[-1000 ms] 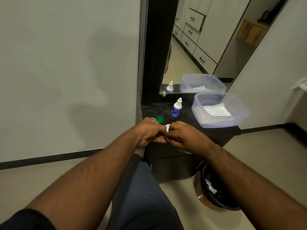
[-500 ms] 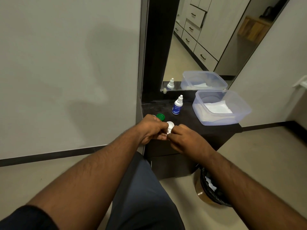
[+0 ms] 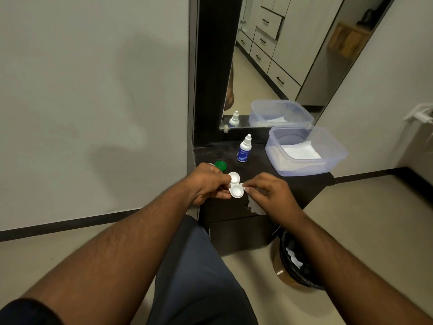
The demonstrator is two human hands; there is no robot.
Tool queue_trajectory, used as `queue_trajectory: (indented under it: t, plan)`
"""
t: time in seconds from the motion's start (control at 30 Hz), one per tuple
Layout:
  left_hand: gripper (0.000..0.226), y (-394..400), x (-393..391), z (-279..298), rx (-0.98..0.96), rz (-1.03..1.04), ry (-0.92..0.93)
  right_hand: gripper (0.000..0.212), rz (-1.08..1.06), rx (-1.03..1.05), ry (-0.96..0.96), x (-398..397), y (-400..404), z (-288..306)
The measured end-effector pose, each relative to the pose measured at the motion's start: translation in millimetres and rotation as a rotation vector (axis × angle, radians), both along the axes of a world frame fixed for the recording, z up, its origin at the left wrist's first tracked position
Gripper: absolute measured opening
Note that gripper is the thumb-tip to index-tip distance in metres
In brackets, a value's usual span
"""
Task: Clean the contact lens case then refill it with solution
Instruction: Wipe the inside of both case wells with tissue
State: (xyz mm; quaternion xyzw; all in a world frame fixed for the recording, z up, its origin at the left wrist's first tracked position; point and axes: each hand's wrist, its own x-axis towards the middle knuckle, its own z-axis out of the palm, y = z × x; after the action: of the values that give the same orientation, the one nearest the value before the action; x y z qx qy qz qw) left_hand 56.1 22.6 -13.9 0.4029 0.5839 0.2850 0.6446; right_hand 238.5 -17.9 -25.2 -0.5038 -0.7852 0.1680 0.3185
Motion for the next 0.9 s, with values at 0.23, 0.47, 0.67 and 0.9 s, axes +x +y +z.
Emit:
queue_trajectory:
  t: [0.23, 0.47, 0.67, 0.9]
  plan:
    - [0.008, 0.9, 3.1, -3.2, 0.012, 0.051, 0.013, 0.014, -0.322, -0.283, 0.461, -22.0, -10.1, -16.3]
    - [0.007, 1.4, 6.0, -6.7, 0.019, 0.089, 0.015, 0.011, -0.612, -0.292, 0.974, -57.7, -39.6, -27.4]
    - [0.019, -3.0, 5.1, -5.6, 0.068, 0.079, 0.007, 0.01, -0.528, -0.413, 1.008, -78.9, -58.2, -27.1]
    - [0.019, -3.9, 0.1, -5.8, 0.078, 0.006, -0.018, 0.015, -0.595, -0.31, 1.105, -35.2, -33.0, -11.1]
